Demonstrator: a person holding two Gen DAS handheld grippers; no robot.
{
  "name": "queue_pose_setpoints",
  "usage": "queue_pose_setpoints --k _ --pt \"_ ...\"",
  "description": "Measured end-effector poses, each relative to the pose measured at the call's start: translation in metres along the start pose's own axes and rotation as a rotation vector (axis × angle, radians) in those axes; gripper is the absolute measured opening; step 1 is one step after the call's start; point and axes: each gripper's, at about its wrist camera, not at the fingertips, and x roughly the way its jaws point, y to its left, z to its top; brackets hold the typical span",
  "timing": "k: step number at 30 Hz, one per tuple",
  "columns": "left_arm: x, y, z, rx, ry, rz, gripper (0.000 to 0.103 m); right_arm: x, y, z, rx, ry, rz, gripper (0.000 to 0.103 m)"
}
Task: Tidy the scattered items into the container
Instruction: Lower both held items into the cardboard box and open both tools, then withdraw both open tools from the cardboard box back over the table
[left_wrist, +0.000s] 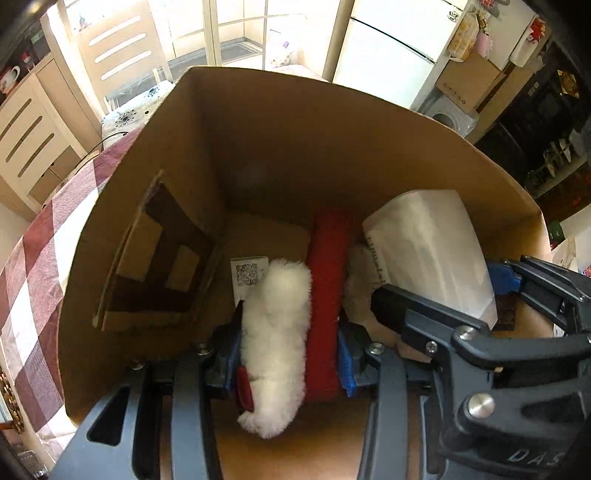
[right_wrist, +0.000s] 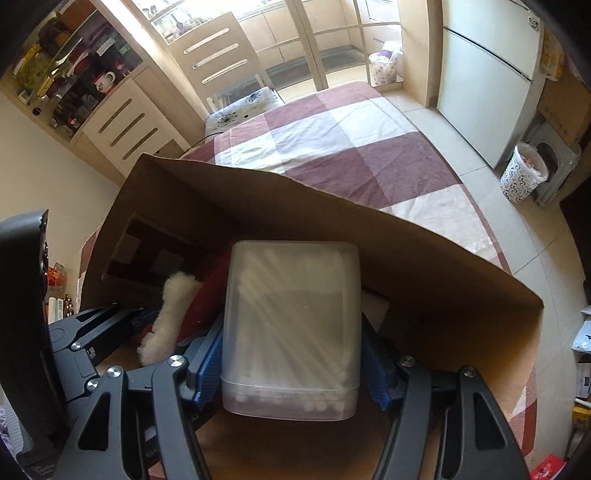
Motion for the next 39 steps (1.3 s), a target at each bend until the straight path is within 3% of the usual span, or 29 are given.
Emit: queue_pose_setpoints --k 12,21,27,39 --pt "-0.009 0.000 -0.001 0.010 -0.033 0.000 0.057 -0.004 0.003 0.003 0.016 0.005 0.020 0.067" --pt "-0.022 0.009 0.001 -0.005 -0.057 -0.005 0.058 -0.019 0.005 0.006 0.042 -0.012 0.042 0.067" --pt "-0.044 0.006 -0.002 -0.005 -0.090 -0.002 0.060 -0.046 0.006 0.008 0.061 -0.074 0.081 0.067" --pt "-0.073 0.003 -0.031 -0.032 -0.105 0.007 0.063 -0.078 0.008 -0.016 0.049 -0.101 0.066 0.067"
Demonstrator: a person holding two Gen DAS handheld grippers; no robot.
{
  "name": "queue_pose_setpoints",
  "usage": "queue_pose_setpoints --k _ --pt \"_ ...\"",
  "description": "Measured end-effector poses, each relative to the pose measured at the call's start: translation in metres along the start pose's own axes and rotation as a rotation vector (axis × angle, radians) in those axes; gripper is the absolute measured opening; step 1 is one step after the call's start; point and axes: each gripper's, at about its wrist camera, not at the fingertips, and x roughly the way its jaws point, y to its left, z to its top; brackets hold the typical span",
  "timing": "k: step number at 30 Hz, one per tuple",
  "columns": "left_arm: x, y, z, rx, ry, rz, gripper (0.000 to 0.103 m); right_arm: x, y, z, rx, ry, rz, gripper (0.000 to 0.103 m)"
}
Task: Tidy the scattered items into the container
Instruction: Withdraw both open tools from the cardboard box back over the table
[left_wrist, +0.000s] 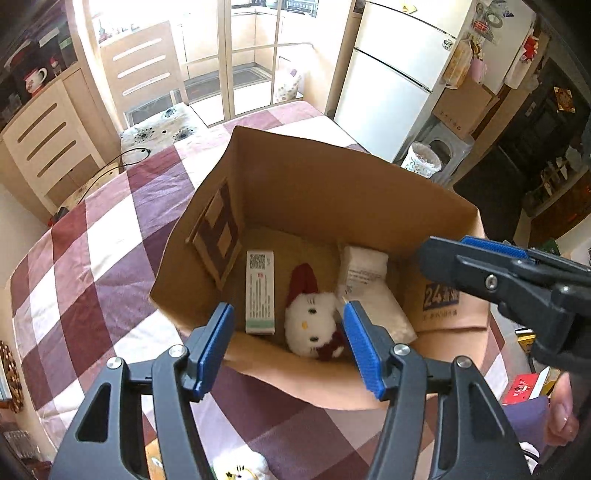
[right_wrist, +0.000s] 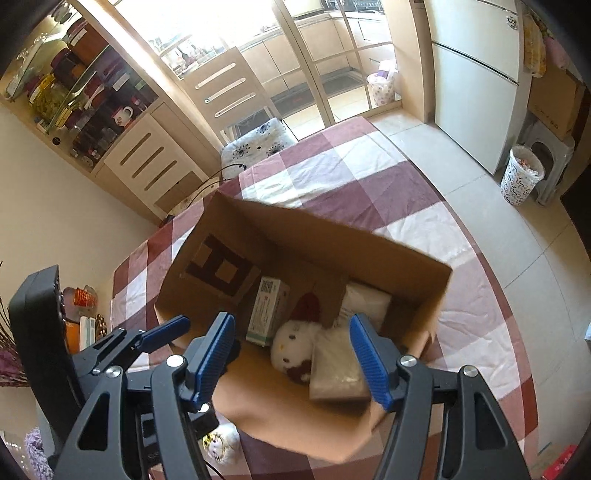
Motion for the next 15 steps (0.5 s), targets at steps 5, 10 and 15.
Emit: queue_pose_setpoints --k 5,10,15 --pt "-0.007 -0.005 -0.013 0.008 0.002 0.010 0.063 -0.008 -0.005 -0.016 -0.005 0.008 -0.010 0.067" --pt "-0.021 -0.012 -0.024 0.011 -0.010 0.013 0.063 -0.018 -0.005 -0.029 -0.016 0.013 -0.021 0.067" --pt "-0.039 -0.017 -0.038 0.000 -0.026 0.013 0.063 -0.031 -0.003 -0.044 -0.031 0.010 -0.023 0.067"
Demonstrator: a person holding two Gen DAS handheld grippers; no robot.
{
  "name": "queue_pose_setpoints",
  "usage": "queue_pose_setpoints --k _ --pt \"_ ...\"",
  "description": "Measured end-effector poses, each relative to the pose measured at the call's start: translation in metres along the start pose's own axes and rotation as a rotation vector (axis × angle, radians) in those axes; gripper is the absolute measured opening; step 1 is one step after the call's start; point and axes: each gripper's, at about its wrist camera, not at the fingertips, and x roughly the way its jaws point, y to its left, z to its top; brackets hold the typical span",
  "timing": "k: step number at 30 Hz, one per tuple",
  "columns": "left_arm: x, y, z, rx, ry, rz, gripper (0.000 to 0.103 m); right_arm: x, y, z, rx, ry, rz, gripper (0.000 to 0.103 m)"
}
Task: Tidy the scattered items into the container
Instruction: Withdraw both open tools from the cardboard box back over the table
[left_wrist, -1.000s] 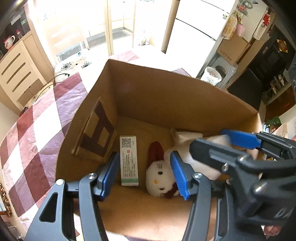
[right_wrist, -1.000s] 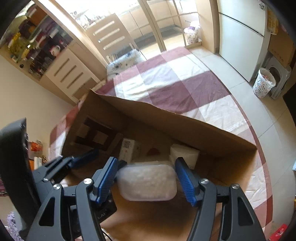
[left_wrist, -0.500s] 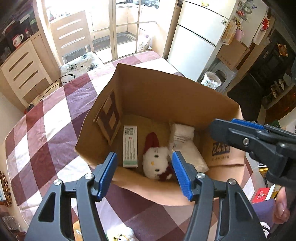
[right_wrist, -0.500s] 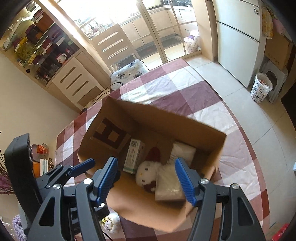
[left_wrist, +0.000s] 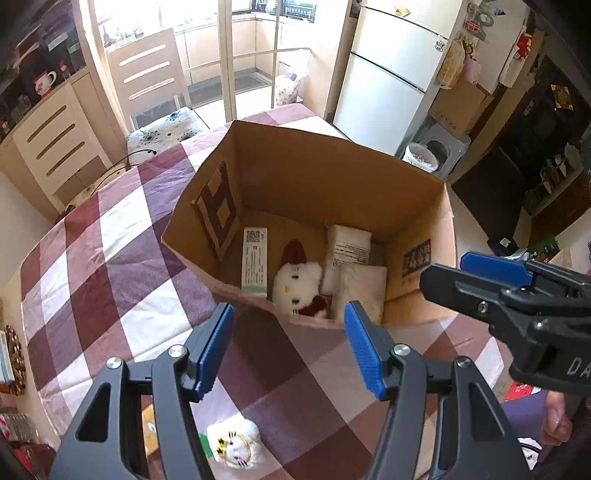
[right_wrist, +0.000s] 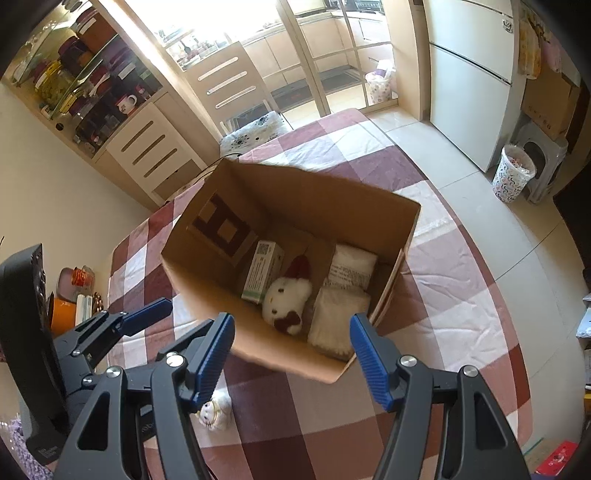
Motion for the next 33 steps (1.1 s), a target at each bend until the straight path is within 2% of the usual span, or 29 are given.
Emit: queue_pose_setpoints --k 11,21,33 --pt "-0.031 0.003 -0.046 -0.060 -0.006 0.026 0.063 -0.023 0.020 -0.039 -0.065 0.001 0.001 0.067" --pt "-0.052 0.022 -0.100 -0.144 -0.005 0.067 0.064 -0.024 0.052 -0.081 -0.174 0.051 0.003 0.067" --pt "-0.071 0.069 -0.176 -0.350 0.029 0.124 0.065 -0.004 0.112 -0.131 -0.326 0.149 0.048 0.067"
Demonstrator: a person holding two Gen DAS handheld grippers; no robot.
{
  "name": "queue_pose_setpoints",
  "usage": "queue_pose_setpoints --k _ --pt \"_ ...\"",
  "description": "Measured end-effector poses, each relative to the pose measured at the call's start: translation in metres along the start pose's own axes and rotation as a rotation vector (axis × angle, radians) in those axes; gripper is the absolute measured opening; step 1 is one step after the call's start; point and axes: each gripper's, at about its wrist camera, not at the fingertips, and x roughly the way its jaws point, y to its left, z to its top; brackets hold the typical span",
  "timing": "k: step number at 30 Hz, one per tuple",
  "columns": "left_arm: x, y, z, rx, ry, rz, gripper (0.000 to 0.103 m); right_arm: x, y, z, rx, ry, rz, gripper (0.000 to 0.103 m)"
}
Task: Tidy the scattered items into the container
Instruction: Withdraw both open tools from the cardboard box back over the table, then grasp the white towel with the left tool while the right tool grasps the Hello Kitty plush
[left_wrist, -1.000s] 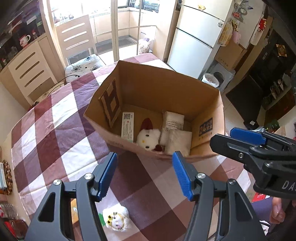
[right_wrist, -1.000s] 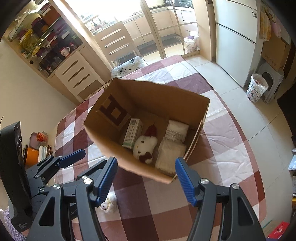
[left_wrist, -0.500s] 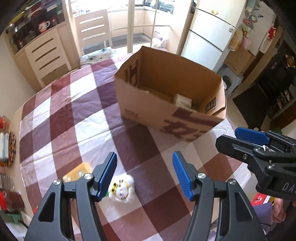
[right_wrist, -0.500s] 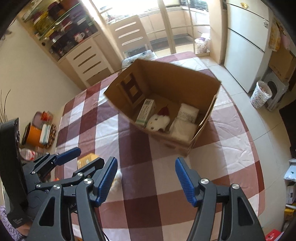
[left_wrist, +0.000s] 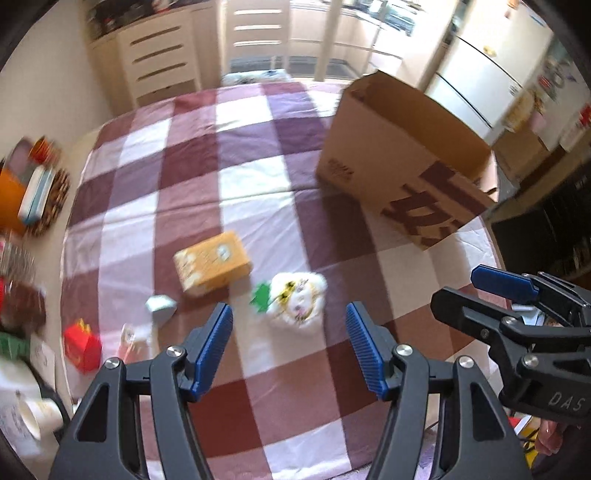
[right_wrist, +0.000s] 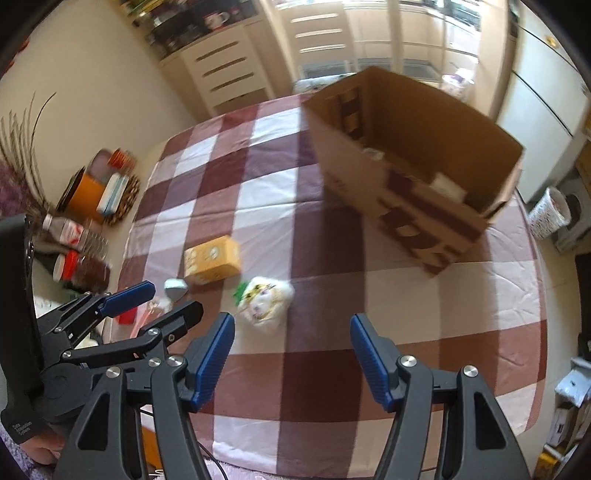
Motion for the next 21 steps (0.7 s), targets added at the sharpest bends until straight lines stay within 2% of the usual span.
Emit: queue_pose_setpoints --k 21 --pt "-0.028 0.120 -0.090 -0.273 0.011 0.097 0.065 0.042 0.126 -0.031 -0.232 0.100 0.084 0.067"
